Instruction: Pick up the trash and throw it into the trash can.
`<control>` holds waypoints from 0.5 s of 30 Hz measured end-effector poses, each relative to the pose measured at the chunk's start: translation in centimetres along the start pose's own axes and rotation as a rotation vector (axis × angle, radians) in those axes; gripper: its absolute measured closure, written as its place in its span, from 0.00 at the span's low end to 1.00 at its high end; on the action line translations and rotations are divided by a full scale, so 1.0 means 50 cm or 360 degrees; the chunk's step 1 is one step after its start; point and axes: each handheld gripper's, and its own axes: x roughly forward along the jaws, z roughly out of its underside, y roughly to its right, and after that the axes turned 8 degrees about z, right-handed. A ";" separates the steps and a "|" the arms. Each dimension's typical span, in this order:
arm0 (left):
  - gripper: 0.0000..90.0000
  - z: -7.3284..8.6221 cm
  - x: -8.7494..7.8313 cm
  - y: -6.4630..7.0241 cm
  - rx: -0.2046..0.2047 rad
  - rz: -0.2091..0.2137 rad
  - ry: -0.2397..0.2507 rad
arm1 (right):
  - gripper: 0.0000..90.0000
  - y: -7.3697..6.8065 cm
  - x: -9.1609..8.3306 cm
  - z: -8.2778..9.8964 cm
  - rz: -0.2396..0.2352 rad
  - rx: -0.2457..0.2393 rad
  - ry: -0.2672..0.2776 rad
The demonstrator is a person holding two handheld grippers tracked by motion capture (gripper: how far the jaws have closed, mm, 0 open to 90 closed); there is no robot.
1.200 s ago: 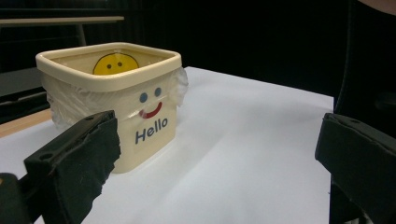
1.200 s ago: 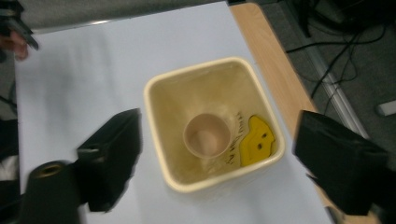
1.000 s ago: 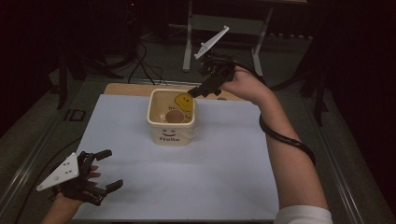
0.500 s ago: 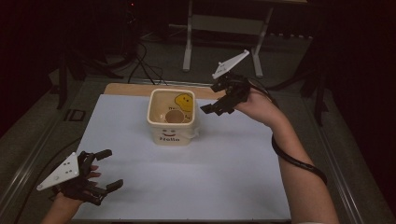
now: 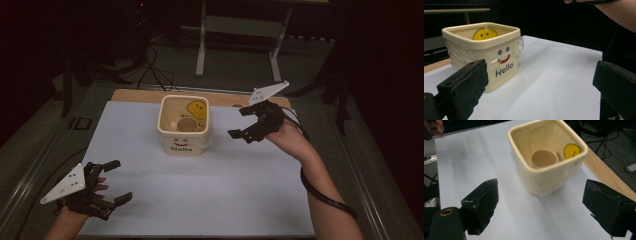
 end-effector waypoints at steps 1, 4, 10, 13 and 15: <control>0.01 0.000 0.000 0.000 0.0001 0.0000 0.0001 | 0.15 -0.001 0.000 0.009 0.0004 0.0007 0.0005; 0.01 0.000 0.001 0.000 -0.0003 0.0001 -0.0001 | 0.15 -0.007 -0.001 0.033 0.0001 0.0040 0.0030; 0.01 0.000 0.000 0.000 -0.0002 -0.0002 -0.0001 | 0.15 -0.021 0.000 0.083 0.0031 0.0097 0.0072; 0.01 0.000 0.001 0.000 -0.0003 -0.0001 -0.0003 | 0.15 -0.023 0.001 0.104 0.0037 0.0138 0.0080; 0.01 0.000 0.001 0.000 -0.0003 0.0000 -0.0002 | 0.15 -0.026 0.001 0.119 0.0040 0.0164 0.0098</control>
